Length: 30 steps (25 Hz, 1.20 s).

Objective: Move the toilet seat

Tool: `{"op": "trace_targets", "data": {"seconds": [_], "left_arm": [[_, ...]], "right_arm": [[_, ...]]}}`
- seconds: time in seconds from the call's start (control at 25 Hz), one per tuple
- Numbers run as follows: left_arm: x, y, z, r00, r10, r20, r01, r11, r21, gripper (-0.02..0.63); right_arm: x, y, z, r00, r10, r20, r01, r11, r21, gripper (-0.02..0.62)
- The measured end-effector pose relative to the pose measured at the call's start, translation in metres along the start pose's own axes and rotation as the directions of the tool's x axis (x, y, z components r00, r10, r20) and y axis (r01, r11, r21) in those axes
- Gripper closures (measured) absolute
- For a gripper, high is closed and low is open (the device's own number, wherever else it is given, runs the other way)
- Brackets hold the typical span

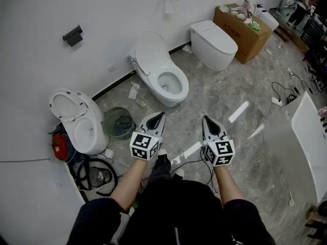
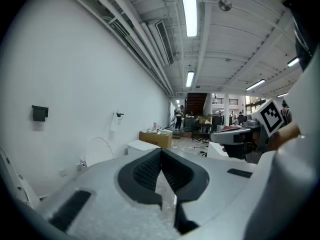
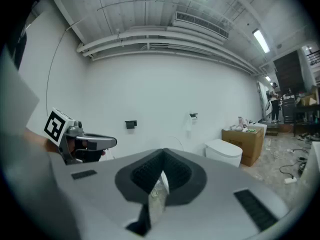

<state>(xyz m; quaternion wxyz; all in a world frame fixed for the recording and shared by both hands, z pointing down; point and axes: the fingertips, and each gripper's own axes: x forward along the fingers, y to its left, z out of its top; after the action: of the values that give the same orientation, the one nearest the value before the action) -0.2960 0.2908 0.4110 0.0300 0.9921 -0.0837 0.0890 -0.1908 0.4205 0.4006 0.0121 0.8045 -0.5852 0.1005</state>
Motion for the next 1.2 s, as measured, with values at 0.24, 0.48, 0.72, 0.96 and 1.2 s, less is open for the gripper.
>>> {"op": "trace_targets", "data": {"seconds": [0.24, 0.48, 0.72, 0.96, 1.2], "left_arm": [[-0.005, -0.002, -0.006, 1.0, -0.001, -0.002, 0.001, 1.0, -0.006, 0.6], [-0.008, -0.004, -0.008, 1.0, -0.003, -0.005, 0.003, 1.0, -0.007, 0.6], [-0.01, -0.012, -0.009, 1.0, 0.001, -0.009, -0.001, 1.0, -0.004, 0.6], [-0.001, -0.013, -0.013, 1.0, -0.002, -0.023, 0.002, 1.0, 0.0, 0.6], [0.026, -0.011, -0.011, 1.0, -0.012, -0.029, 0.013, 1.0, 0.003, 0.6]], "right_arm": [[0.0, 0.005, -0.001, 1.0, 0.01, 0.025, -0.01, 1.0, 0.024, 0.592], [-0.002, 0.001, -0.012, 0.999, -0.021, -0.03, 0.022, 0.999, 0.044, 0.592], [-0.012, 0.005, -0.014, 1.0, 0.006, -0.029, -0.004, 0.998, 0.06, 0.592], [-0.009, 0.015, -0.012, 0.998, 0.056, -0.012, -0.056, 0.998, 0.013, 0.592], [0.005, 0.003, -0.01, 0.997, 0.071, -0.012, -0.071, 0.997, 0.01, 0.592]]}}
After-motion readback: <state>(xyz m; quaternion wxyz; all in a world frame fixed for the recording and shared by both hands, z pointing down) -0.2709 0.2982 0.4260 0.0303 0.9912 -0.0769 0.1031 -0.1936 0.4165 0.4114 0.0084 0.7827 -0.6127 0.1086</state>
